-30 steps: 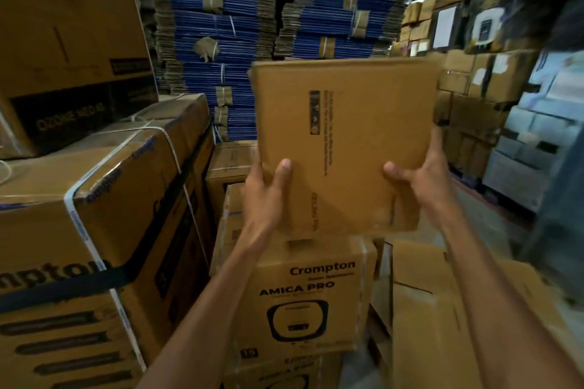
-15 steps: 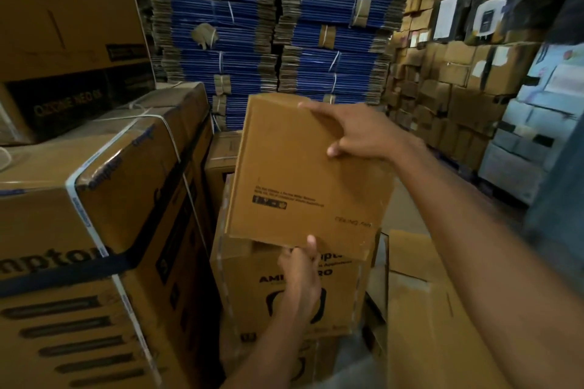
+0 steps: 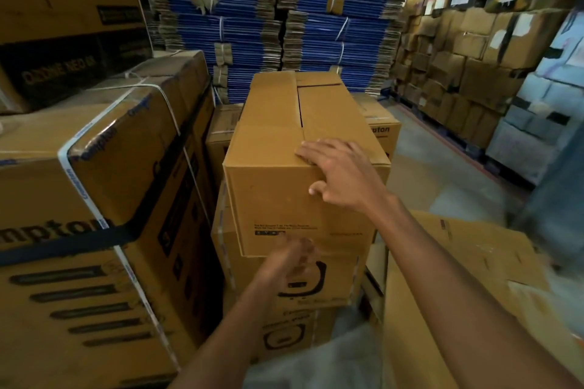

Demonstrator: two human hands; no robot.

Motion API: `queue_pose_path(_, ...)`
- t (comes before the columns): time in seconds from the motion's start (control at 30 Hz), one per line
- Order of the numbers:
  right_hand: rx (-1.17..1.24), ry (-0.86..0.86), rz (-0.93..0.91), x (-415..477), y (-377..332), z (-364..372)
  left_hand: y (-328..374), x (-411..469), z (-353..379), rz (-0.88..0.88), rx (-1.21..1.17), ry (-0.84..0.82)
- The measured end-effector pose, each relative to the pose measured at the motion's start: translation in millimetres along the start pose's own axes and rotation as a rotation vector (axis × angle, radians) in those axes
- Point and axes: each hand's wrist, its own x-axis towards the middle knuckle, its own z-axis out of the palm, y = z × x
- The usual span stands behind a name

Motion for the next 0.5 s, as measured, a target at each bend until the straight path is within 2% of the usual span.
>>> queue_pose_path(0.17,0.125,0.142,0.009,-6.3,-6.0,5.0,97.8,-47.0,-17.6,0.752,0.515,0.339)
queue_pose_path(0.27,0.186,0.163,0.028,-9.1,-7.3,0.1,142.6,-55.8,-29.7,1.034,0.630,0.465)
queue_pose_path(0.33,0.161,0.160,0.018,-10.5,-8.8,0.1,165.7,-42.1,-33.9,1.074,0.759,0.513)
queue_pose_path(0.37,0.158,0.164,0.016,-10.7,-10.0,0.2,174.1,-30.1,-35.6,1.031,0.855,0.498)
queue_pose_path(0.5,0.152,0.168,0.074,-9.3,-13.7,-2.3,185.7,11.5,-37.6,0.784,1.183,0.292)
